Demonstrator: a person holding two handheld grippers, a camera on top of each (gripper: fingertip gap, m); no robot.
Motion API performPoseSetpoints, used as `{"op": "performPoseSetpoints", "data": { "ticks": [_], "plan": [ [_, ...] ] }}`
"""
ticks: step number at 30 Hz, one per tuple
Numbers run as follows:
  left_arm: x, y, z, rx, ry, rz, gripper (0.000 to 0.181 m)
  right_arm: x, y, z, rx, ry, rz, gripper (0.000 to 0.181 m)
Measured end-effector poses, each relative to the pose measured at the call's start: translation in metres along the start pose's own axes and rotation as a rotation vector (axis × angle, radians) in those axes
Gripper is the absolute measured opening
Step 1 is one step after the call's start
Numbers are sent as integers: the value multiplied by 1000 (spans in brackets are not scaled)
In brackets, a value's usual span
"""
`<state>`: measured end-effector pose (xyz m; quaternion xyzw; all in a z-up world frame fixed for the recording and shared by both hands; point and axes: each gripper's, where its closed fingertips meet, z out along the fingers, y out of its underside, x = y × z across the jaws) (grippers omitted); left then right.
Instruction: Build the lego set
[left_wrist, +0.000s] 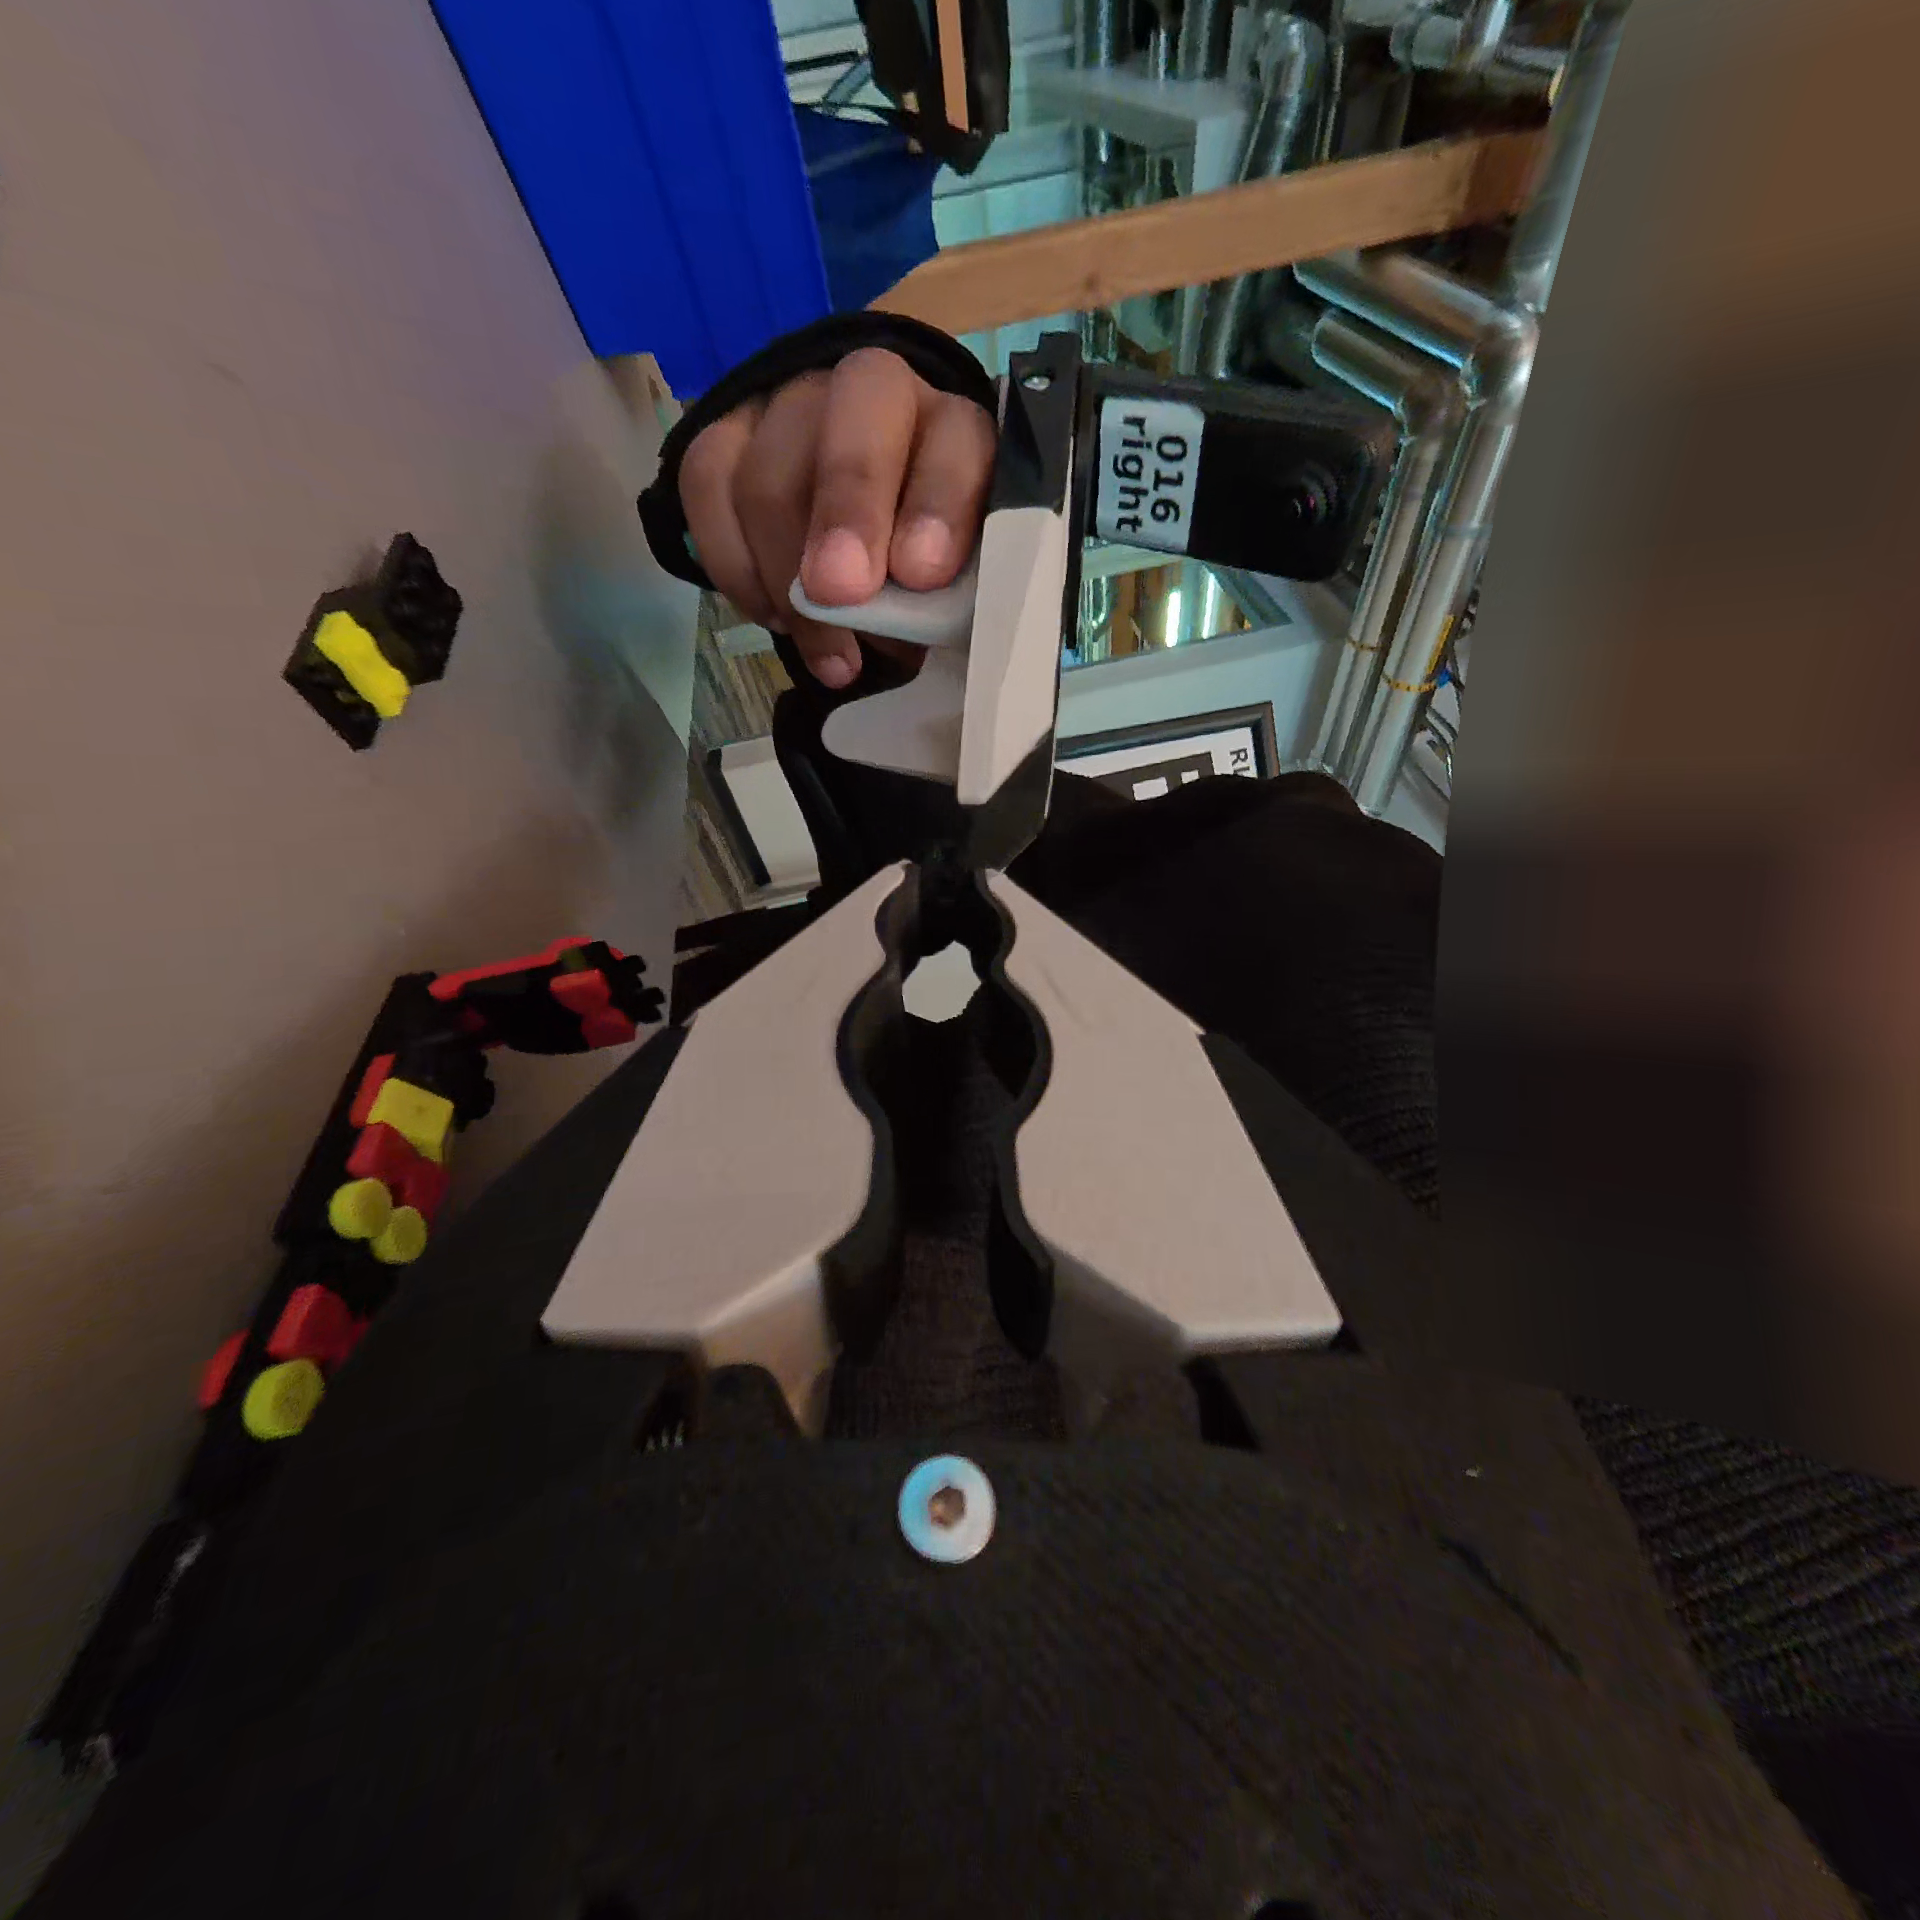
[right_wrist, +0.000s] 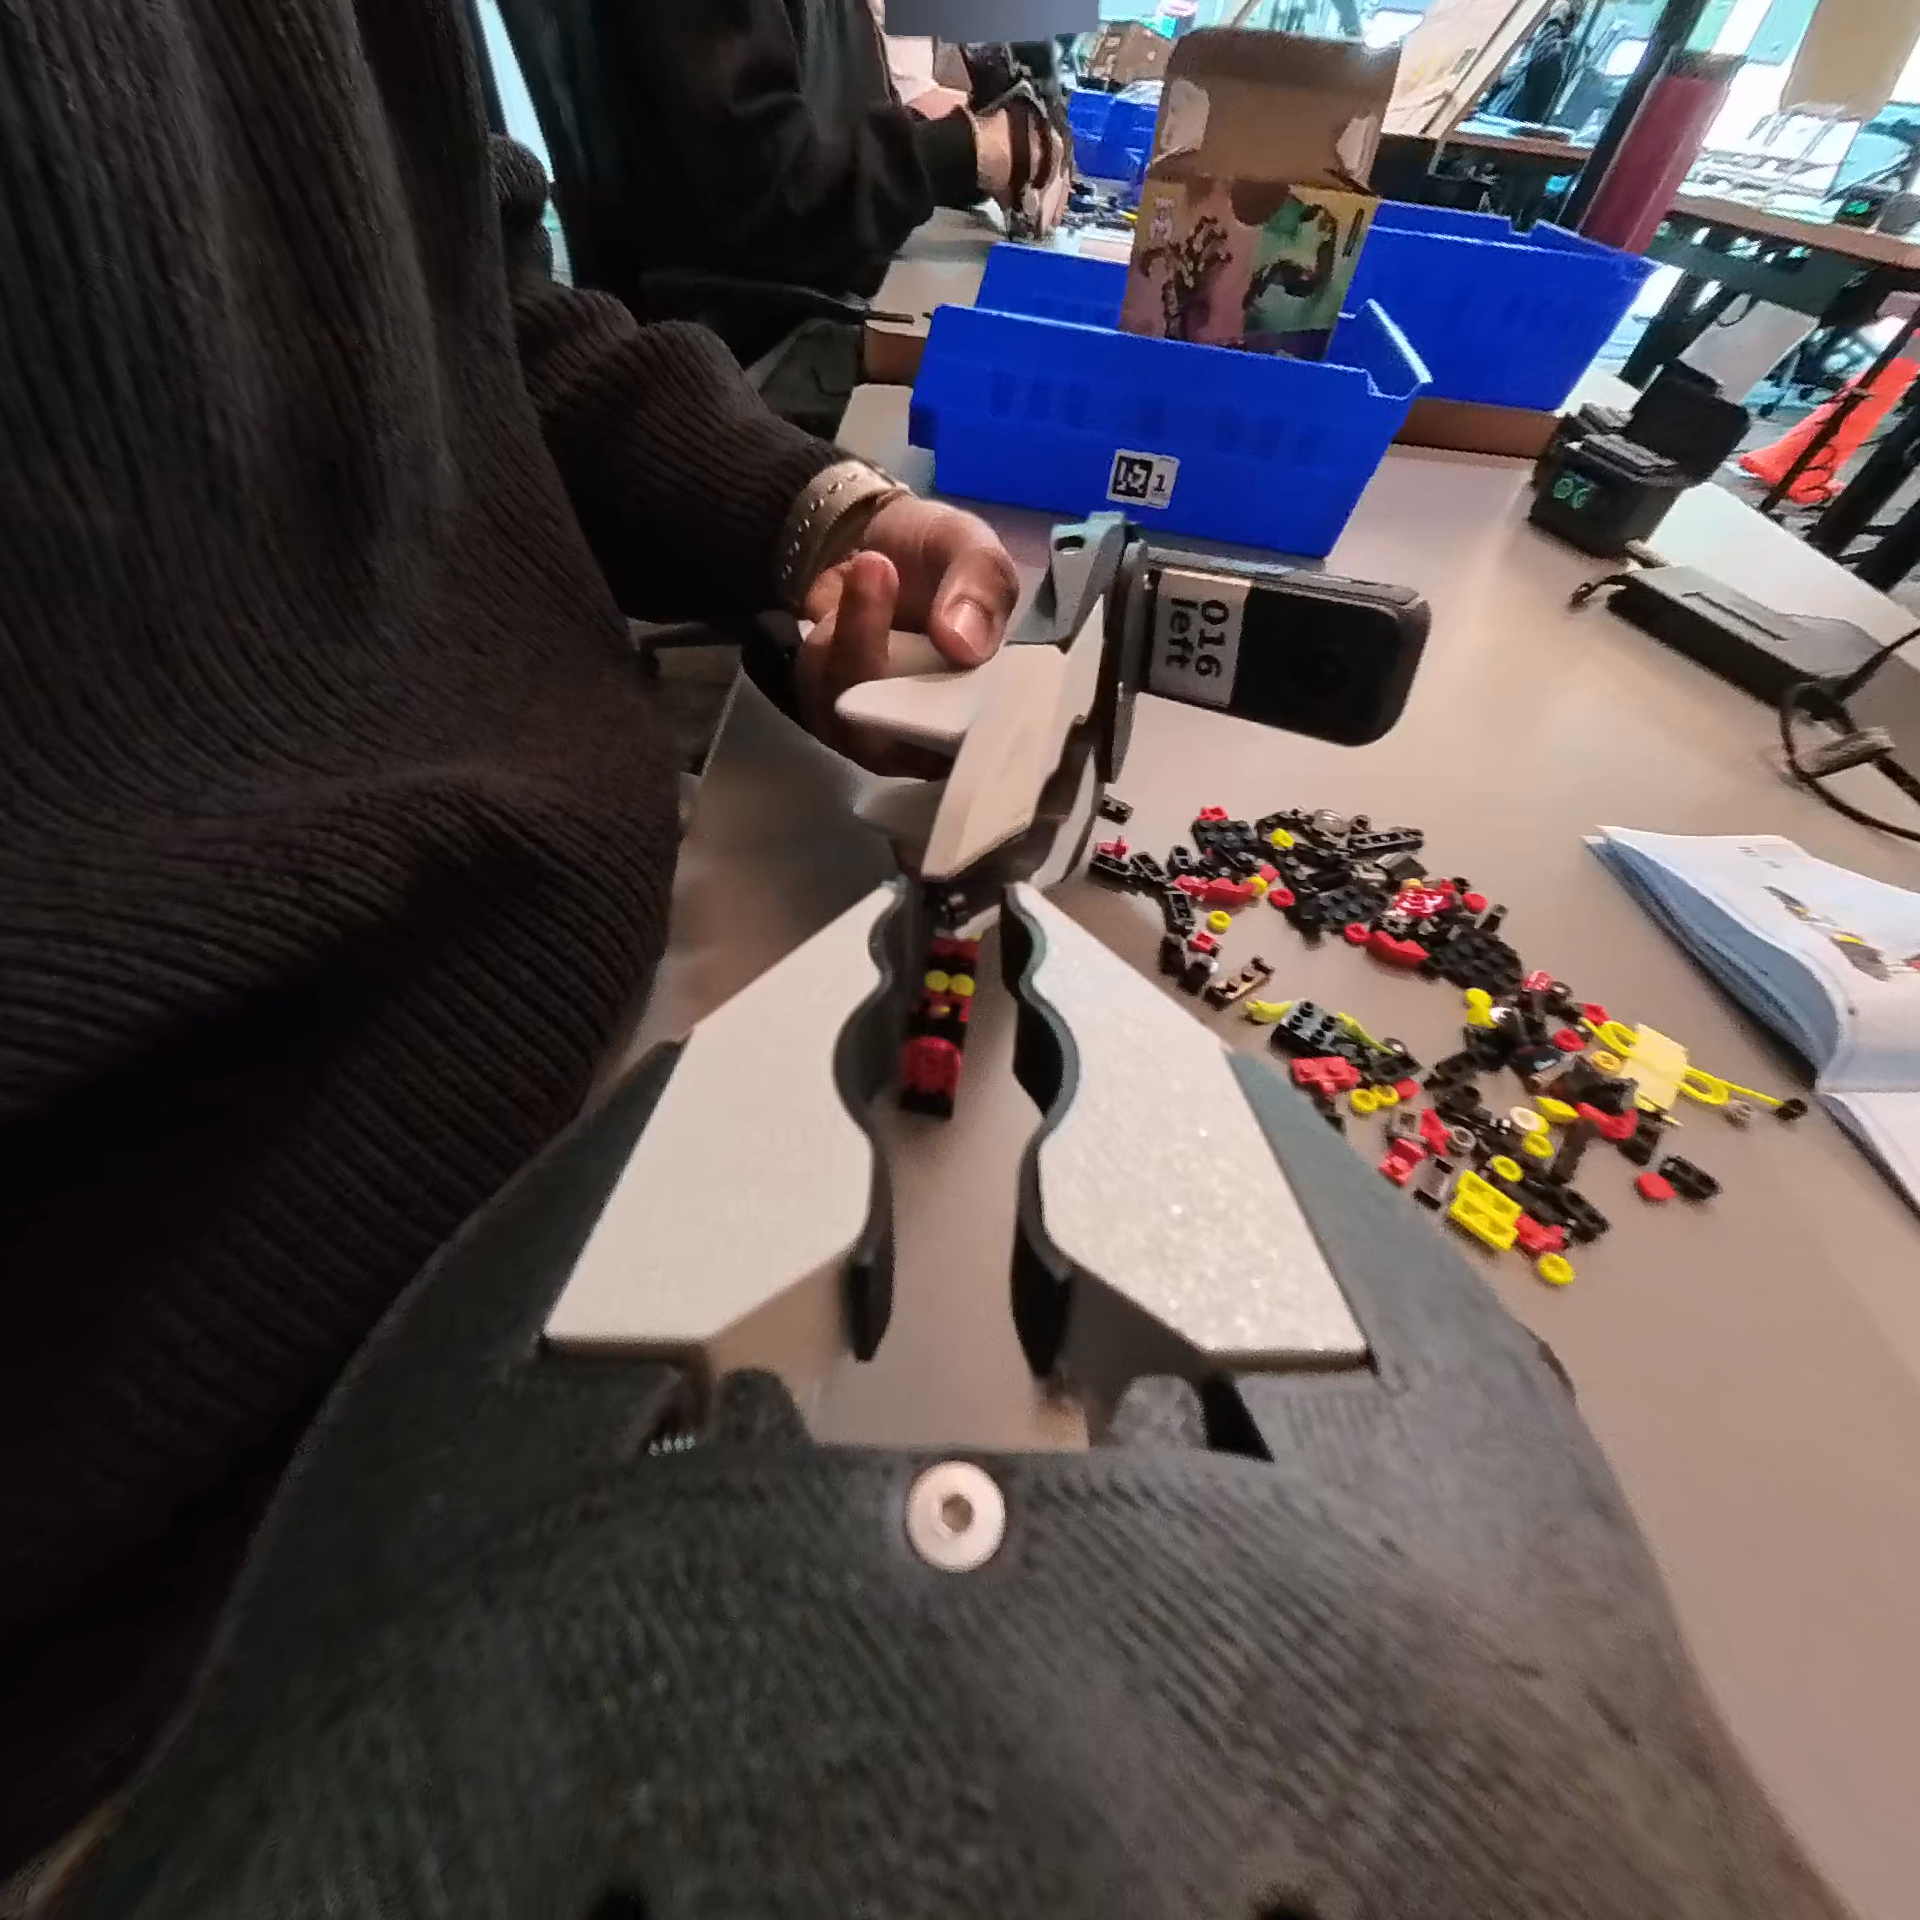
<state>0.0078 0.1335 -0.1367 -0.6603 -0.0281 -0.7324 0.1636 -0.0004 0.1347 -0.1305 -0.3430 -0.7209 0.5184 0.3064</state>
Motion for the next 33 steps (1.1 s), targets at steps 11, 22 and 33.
{"op": "performPoseSetpoints", "data": {
  "ticks": [11, 22, 33],
  "plan": [
    [6, 10, 6, -51, 23, 26, 7, -13, -1, 1, -14, -62, -10, 5],
    [-1, -14, -6, 72, -138, 240, 40, 9, -2, -6, 18, 8, 120, 3],
    [-34, -55, -44, 171, -855, 923, 29, 72, 30, -17, 51, 220, 748, 4]
  ]
}}
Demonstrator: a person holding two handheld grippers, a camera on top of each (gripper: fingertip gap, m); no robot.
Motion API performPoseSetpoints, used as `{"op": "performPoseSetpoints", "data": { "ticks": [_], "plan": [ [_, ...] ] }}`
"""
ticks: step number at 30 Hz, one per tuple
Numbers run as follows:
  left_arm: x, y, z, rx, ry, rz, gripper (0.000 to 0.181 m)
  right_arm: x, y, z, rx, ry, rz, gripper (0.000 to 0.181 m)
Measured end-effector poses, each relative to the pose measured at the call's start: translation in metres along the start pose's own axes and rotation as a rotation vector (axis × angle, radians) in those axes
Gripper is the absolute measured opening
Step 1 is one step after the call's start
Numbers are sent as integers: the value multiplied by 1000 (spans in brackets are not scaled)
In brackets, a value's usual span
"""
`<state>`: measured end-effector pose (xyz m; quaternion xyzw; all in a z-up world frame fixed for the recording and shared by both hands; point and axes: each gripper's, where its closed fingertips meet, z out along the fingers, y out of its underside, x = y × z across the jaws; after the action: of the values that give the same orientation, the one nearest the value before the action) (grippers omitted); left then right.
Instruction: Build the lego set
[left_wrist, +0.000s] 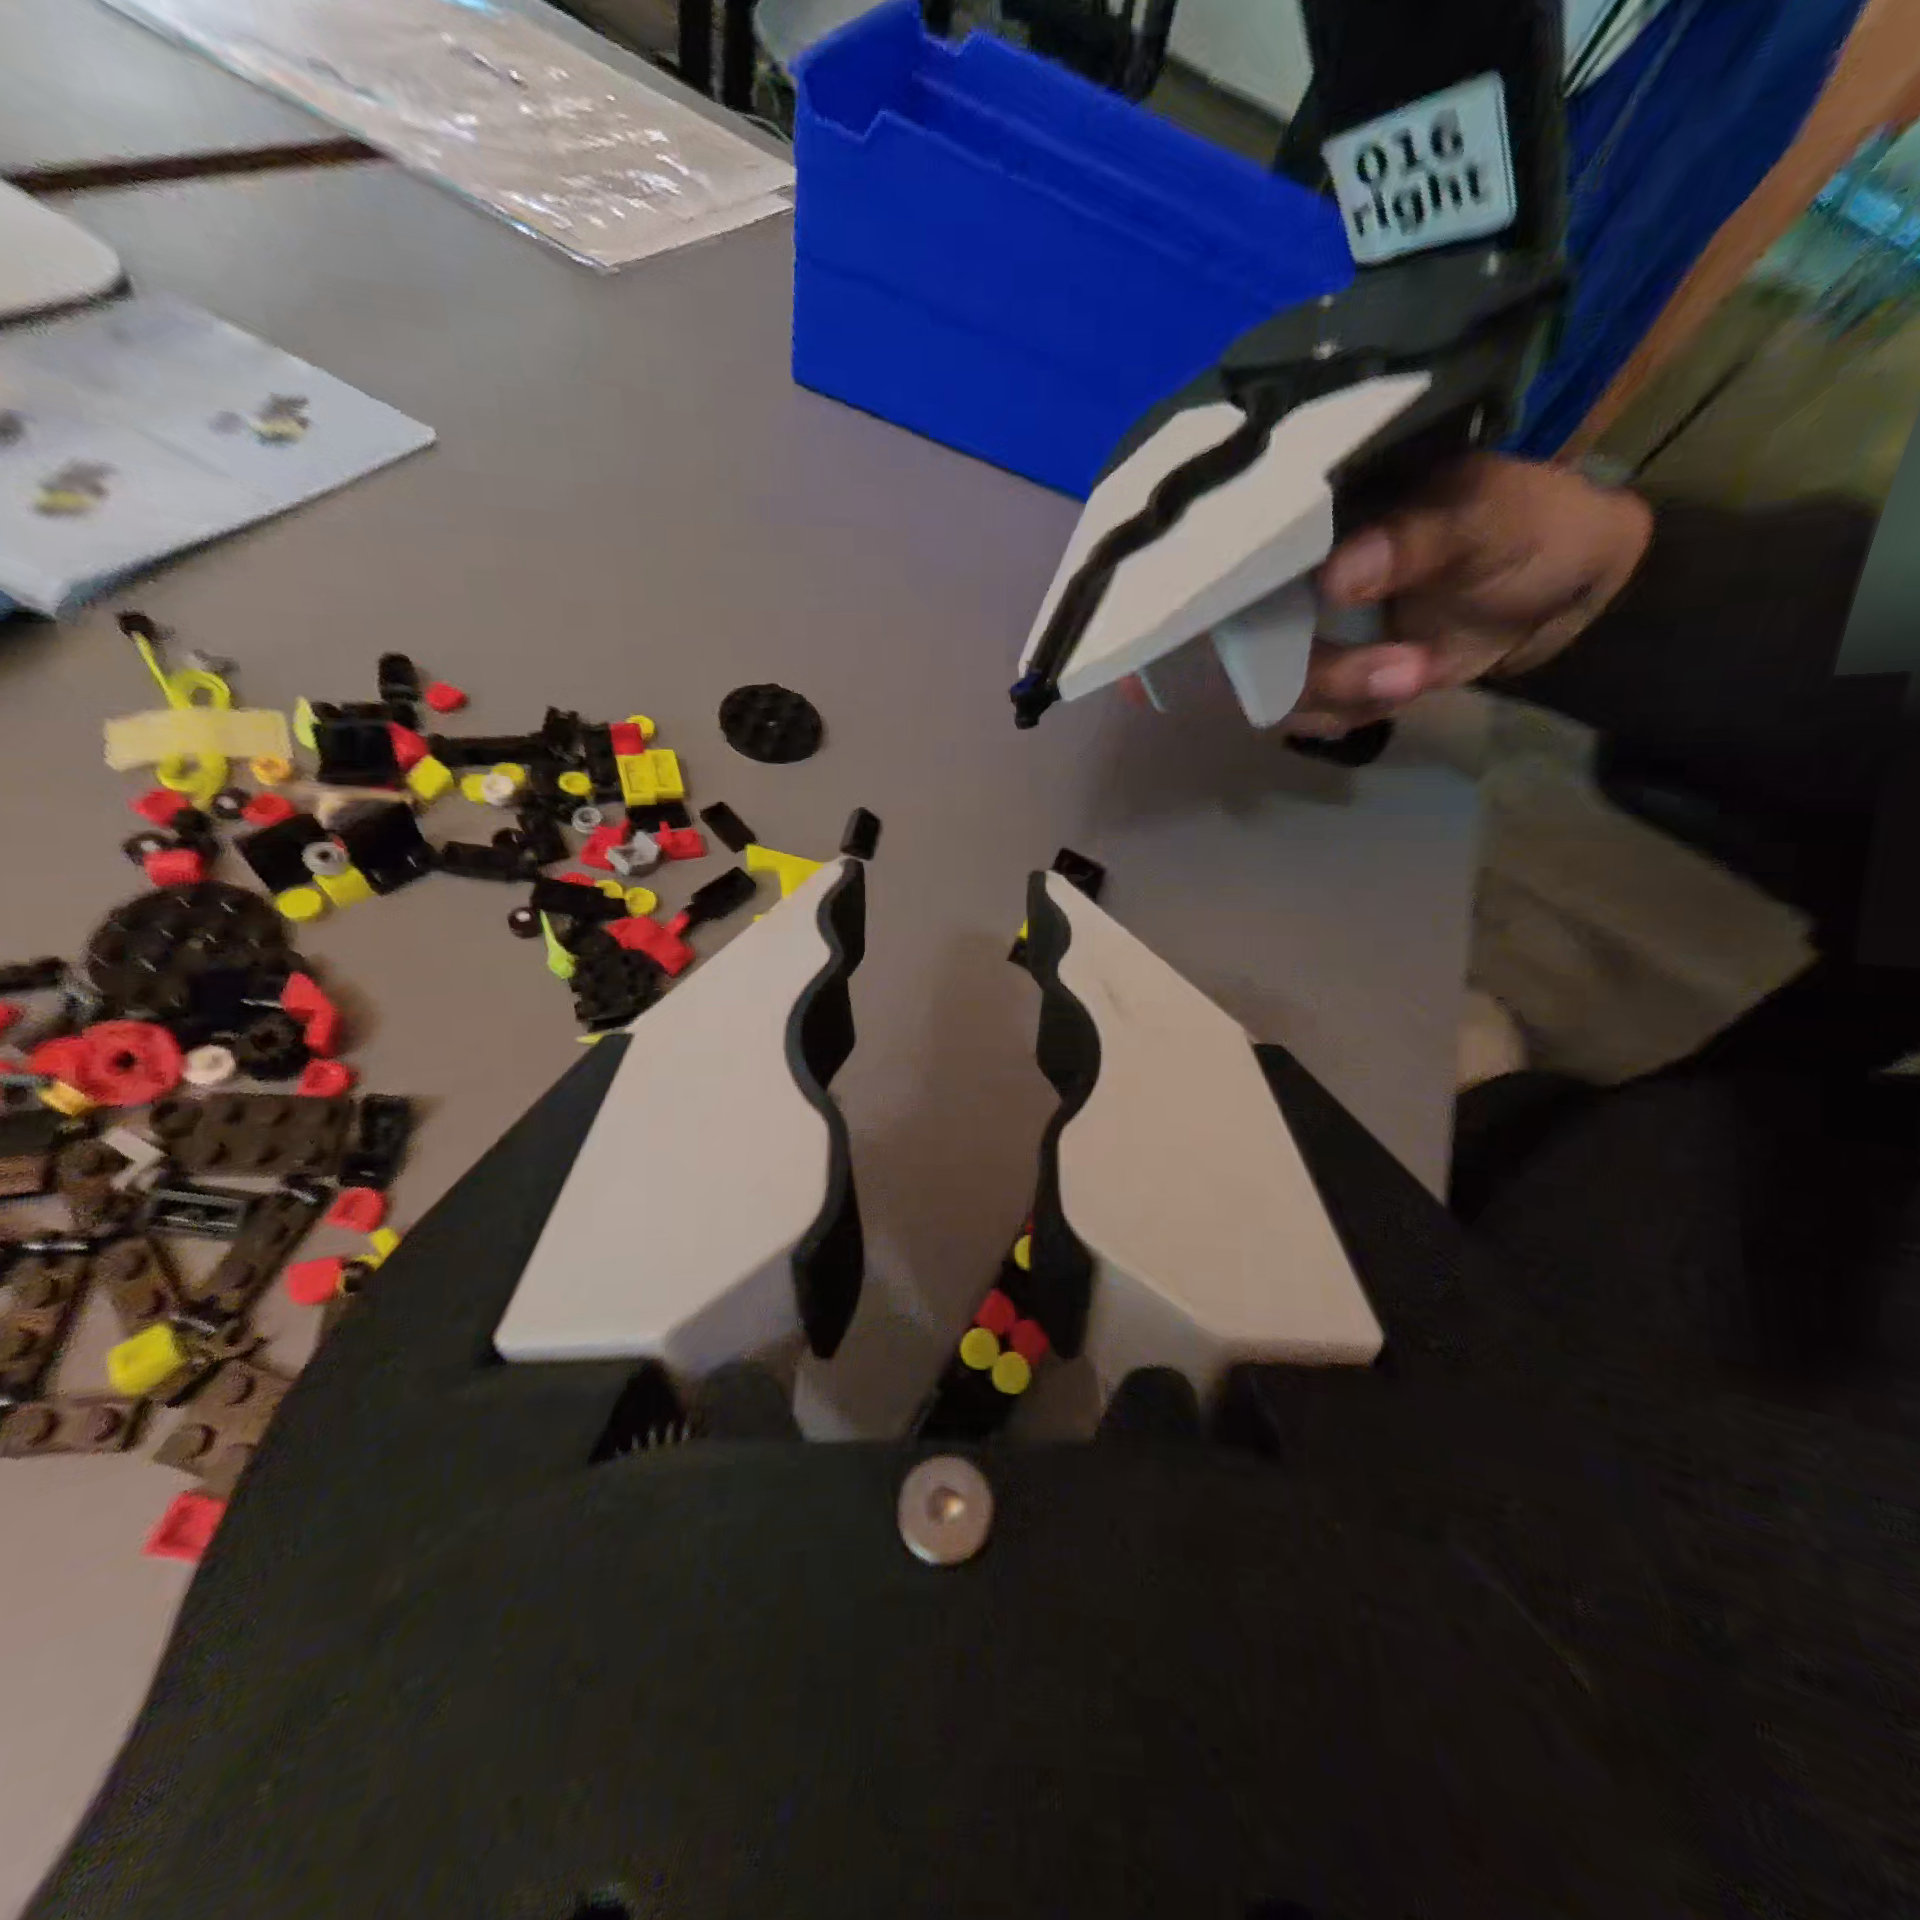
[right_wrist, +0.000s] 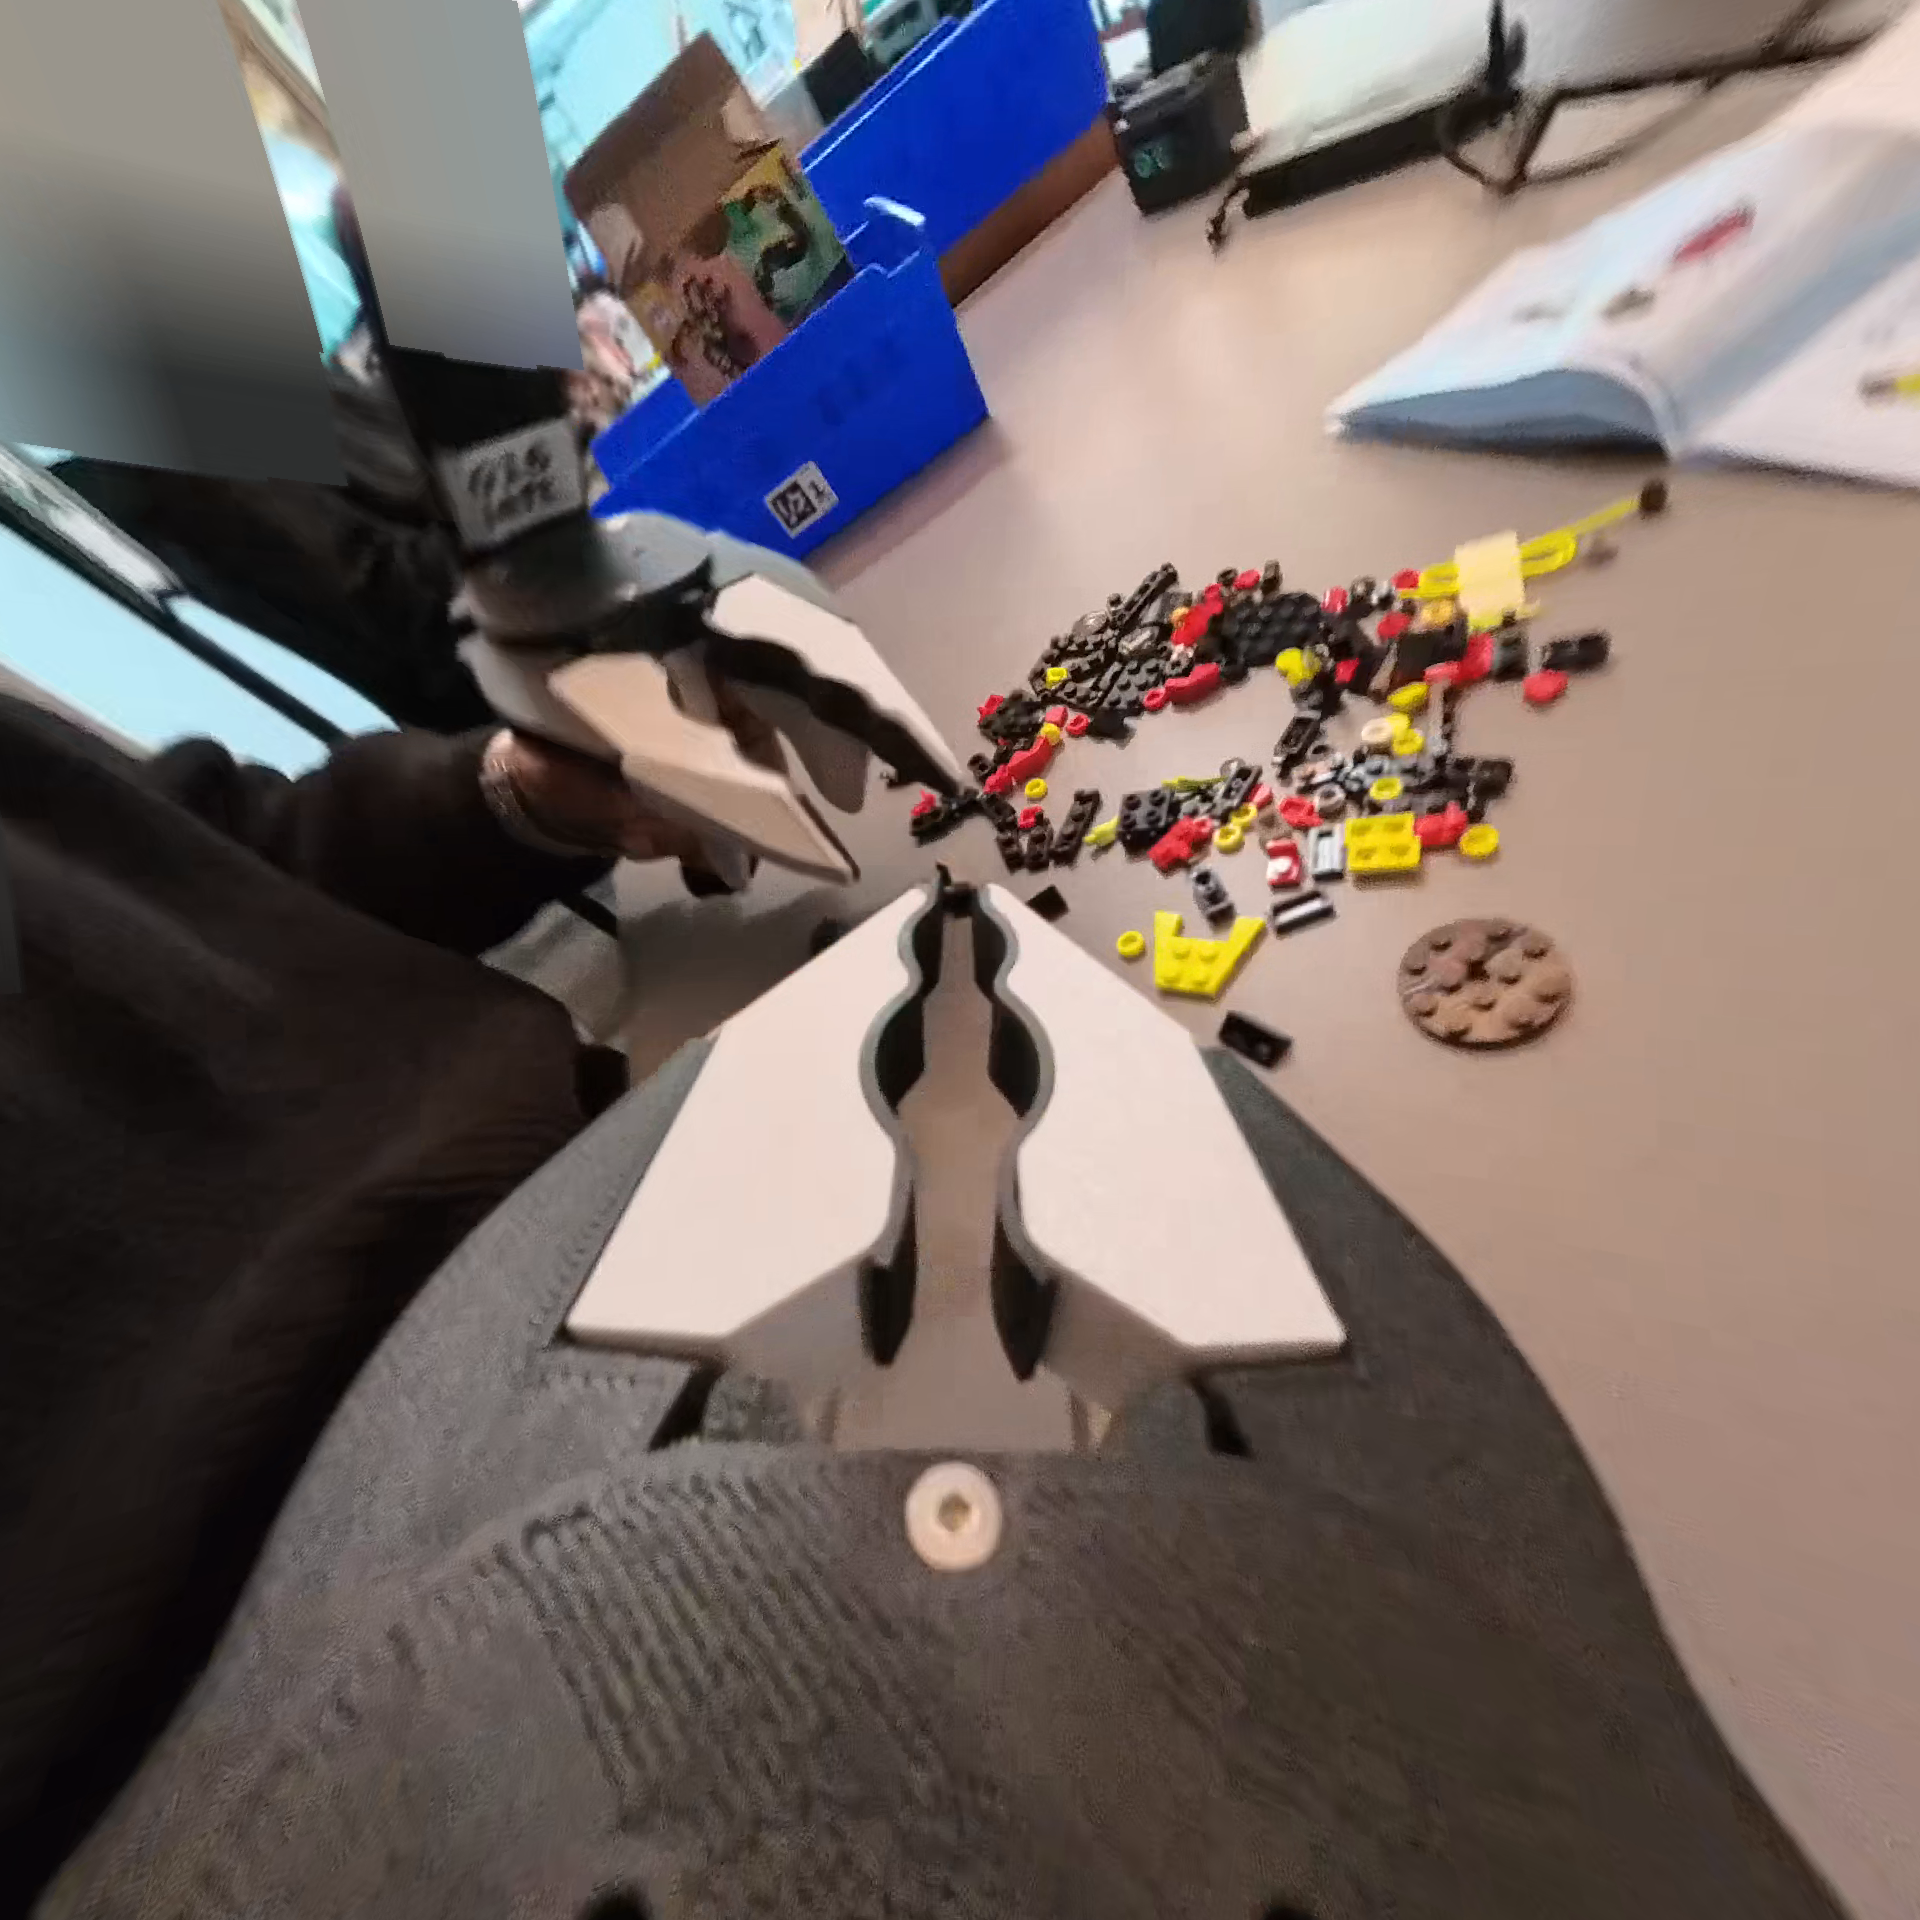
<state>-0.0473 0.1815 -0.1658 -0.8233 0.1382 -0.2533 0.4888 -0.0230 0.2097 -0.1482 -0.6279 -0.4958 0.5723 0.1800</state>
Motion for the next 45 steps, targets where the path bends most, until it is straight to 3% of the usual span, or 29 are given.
{"op": "performPoseSetpoints", "data": {
  "ticks": [6, 16, 34, 42, 45],
  "plan": [
    [12, -1, 3, 13, 8, 96, 26, -6, 4, 4, -8, -120, 309, 2],
    [28, 2, 4, 11, 35, 225, 18, -22, 23, 14, -111, -283, 570, 4],
    [39, 23, 13, -83, 18, 435, 8, -26, 47, 19, -234, -307, 614, 4],
    [39, 25, 13, -99, 26, 417, 7, -27, 45, 19, -228, -319, 612, 4],
    [31, 20, 14, -93, 3, 354, 7, -29, 32, 7, -197, -368, 590, 12]
  ]
}}
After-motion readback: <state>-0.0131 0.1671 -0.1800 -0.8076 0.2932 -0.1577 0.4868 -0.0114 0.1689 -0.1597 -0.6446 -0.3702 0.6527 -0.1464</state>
